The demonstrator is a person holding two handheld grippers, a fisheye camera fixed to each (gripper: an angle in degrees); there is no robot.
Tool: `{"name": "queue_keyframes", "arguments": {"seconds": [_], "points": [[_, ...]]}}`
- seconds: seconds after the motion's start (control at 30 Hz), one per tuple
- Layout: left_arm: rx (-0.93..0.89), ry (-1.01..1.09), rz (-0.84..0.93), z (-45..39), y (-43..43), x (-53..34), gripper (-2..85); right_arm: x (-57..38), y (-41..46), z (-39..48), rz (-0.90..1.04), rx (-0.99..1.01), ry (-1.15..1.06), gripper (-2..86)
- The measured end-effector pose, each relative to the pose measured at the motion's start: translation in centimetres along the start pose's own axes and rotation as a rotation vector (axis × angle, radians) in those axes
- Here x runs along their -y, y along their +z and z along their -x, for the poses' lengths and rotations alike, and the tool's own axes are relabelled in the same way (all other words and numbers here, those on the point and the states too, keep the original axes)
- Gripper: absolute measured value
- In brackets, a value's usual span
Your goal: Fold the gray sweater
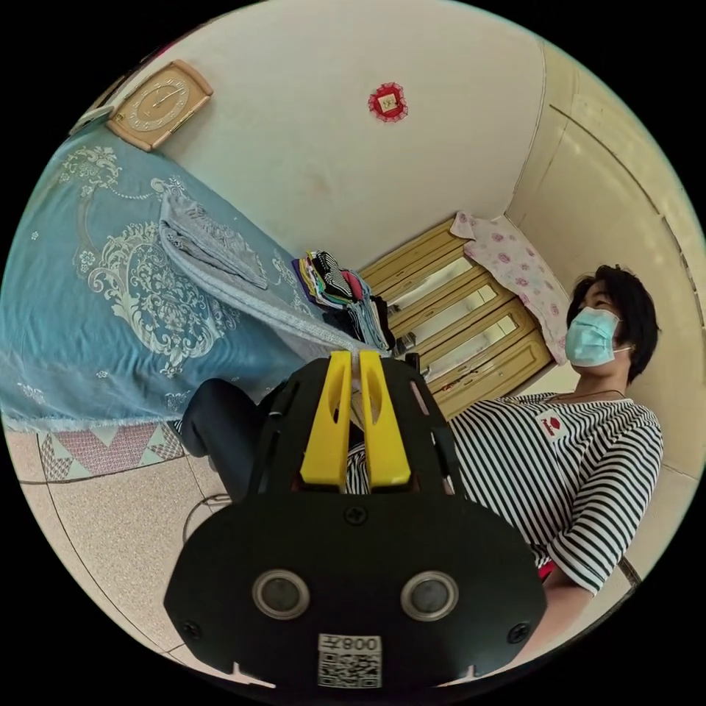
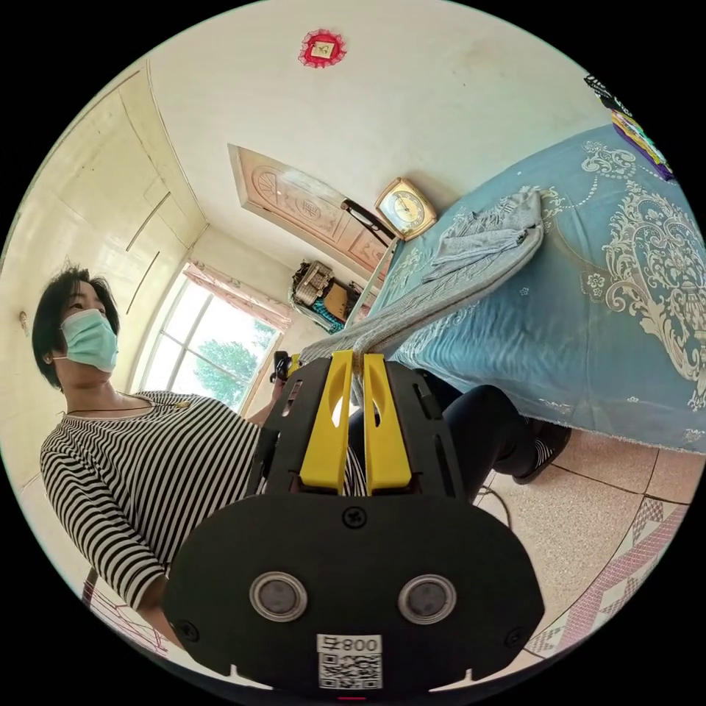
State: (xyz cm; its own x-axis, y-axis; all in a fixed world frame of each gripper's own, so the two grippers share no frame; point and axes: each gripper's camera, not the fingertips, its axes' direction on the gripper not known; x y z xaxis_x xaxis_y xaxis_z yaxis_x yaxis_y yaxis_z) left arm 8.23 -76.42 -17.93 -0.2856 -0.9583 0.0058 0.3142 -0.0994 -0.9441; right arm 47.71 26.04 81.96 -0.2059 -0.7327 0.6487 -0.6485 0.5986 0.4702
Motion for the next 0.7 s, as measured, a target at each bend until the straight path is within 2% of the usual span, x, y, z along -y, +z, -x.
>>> {"name": "queue_keyframes", "arguments": {"seconds": [0.33,0.53,0.7], "points": [[-0.076,0.063,0.094,-3.1,-0.1,-5.1,2.2,-5.5,-2.7,2.1,-0.004,0.036,-0.001,2.0],[-0.084,-0.064,0.04,0.4,0.4,-7.6,2.2,-6.5,-2.5,-1.3,0.009,0.005,0.141,2.2],[-0.072,-0.132,0.083,2.2,1.7,-8.1,2.3,-5.8,-0.8,-5.4,0.115,-0.114,0.3,2.8]]}}
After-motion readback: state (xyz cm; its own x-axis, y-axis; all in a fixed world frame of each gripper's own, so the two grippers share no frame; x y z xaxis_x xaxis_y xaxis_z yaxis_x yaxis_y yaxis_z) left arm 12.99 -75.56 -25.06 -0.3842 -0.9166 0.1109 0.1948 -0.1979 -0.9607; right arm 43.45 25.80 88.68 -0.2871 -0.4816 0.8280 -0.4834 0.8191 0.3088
